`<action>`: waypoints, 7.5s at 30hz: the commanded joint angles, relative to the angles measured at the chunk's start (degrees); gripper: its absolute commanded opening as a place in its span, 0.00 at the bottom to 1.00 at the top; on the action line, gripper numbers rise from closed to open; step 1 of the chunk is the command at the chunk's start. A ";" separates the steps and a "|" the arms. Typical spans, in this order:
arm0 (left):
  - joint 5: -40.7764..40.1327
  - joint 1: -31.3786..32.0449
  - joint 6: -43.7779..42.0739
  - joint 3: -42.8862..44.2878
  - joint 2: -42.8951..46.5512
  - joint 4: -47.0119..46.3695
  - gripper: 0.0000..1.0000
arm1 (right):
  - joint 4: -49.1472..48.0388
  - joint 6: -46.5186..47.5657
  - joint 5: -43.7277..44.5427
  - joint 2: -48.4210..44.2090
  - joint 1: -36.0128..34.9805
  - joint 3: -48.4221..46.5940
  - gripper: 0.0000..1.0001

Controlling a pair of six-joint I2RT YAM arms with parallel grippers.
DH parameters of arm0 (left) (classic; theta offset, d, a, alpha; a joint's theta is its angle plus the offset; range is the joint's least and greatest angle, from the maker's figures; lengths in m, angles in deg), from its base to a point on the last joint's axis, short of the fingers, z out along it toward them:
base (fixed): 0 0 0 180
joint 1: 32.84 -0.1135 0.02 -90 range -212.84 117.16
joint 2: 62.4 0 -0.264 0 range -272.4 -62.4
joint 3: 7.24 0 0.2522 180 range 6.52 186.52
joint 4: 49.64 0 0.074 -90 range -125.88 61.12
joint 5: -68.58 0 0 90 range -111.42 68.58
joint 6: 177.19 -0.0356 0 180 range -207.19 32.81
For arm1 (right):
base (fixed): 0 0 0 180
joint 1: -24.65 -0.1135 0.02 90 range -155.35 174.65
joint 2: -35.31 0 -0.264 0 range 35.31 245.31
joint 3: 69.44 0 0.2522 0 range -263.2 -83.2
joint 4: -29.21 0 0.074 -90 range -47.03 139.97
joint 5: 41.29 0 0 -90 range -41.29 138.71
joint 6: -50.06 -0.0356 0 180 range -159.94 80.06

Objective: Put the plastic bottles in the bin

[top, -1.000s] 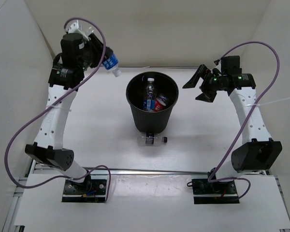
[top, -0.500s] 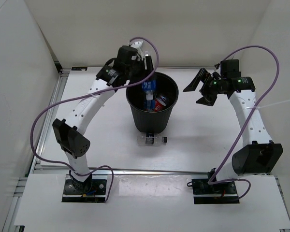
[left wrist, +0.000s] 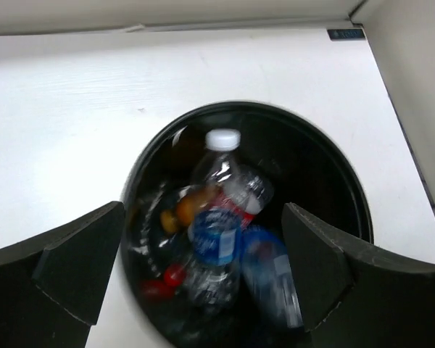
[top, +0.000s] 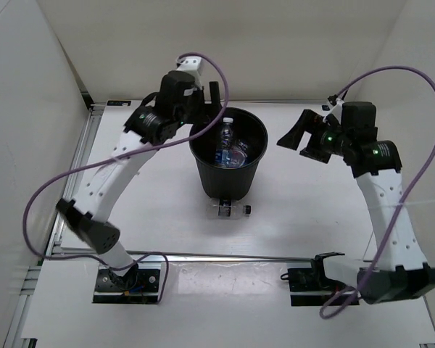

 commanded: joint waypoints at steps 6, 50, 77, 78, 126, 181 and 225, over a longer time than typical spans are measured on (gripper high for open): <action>-21.21 0.33 -0.08 -23.83 26.29 2.83 1.00 | -2.57 25.28 10.10 -6.38 -20.40 -7.71 1.00; -27.03 0.33 18.12 -45.67 53.12 27.54 1.00 | -43.34 48.33 56.94 25.15 -59.74 28.42 1.00; -26.50 0.33 25.06 -45.67 55.32 32.55 1.00 | -29.11 34.70 36.20 30.43 -47.96 21.39 0.43; -26.50 0.33 25.06 -45.67 55.32 32.55 1.00 | -28.32 33.75 36.20 29.91 -47.96 20.78 0.41; -5.71 -23.39 2.51 -43.57 23.35 10.32 1.00 | -0.89 30.39 26.36 11.89 -49.37 -23.95 1.00; -2.51 -37.99 93.88 -64.13 11.56 1.61 0.84 | 2.45 33.65 36.73 1.60 -48.75 -11.66 1.00; -6.01 -3.28 14.16 5.42 -12.98 -7.27 0.18 | -0.89 16.60 49.21 -1.83 -26.25 -14.65 1.00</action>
